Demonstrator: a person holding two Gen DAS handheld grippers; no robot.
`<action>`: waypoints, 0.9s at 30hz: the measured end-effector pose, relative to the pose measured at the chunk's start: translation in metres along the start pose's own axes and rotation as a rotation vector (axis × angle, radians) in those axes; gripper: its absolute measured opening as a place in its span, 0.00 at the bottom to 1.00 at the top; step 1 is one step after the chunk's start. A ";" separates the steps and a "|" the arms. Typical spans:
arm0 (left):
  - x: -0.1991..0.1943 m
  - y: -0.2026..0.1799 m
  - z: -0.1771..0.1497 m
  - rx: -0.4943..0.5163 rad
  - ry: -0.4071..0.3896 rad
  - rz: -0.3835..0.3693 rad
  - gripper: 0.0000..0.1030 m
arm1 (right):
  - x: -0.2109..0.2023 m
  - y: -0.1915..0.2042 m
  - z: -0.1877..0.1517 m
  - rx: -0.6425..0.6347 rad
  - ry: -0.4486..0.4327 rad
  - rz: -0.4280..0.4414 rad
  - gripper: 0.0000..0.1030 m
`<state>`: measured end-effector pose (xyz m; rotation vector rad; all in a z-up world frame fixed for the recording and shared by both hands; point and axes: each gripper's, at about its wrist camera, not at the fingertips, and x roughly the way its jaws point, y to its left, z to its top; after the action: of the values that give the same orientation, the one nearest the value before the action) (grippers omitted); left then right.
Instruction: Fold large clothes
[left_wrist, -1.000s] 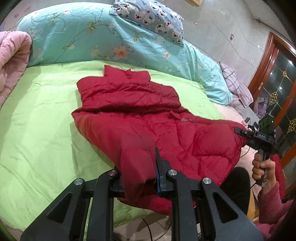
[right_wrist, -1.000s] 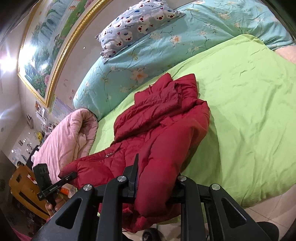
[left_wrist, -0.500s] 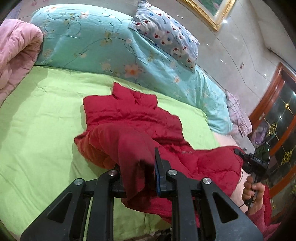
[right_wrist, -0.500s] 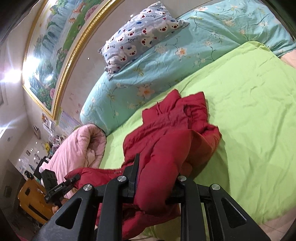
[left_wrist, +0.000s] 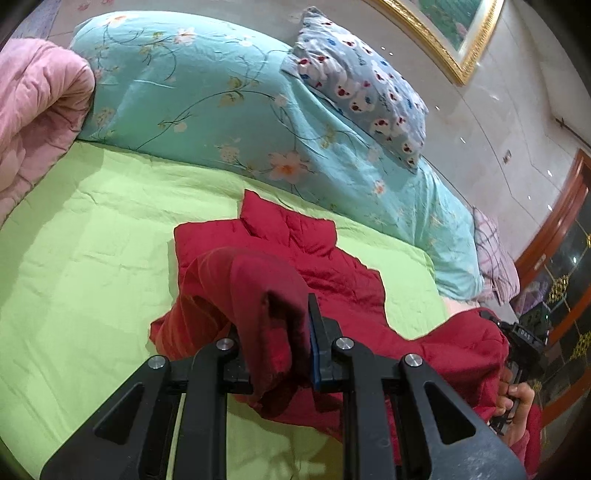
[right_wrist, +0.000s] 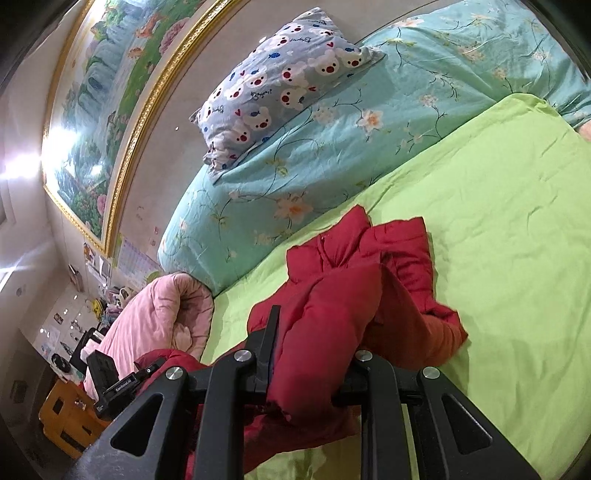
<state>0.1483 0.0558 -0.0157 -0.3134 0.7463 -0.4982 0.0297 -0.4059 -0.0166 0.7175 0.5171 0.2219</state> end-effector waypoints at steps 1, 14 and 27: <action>0.004 0.002 0.003 -0.009 -0.001 -0.003 0.17 | 0.003 -0.001 0.004 0.002 -0.003 -0.001 0.19; 0.055 0.015 0.041 -0.043 0.013 0.022 0.17 | 0.049 -0.015 0.042 0.056 -0.017 -0.019 0.21; 0.116 0.046 0.069 -0.092 0.057 0.071 0.18 | 0.103 -0.042 0.071 0.109 0.003 -0.068 0.25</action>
<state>0.2846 0.0389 -0.0535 -0.3585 0.8344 -0.4076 0.1557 -0.4391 -0.0384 0.8046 0.5584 0.1316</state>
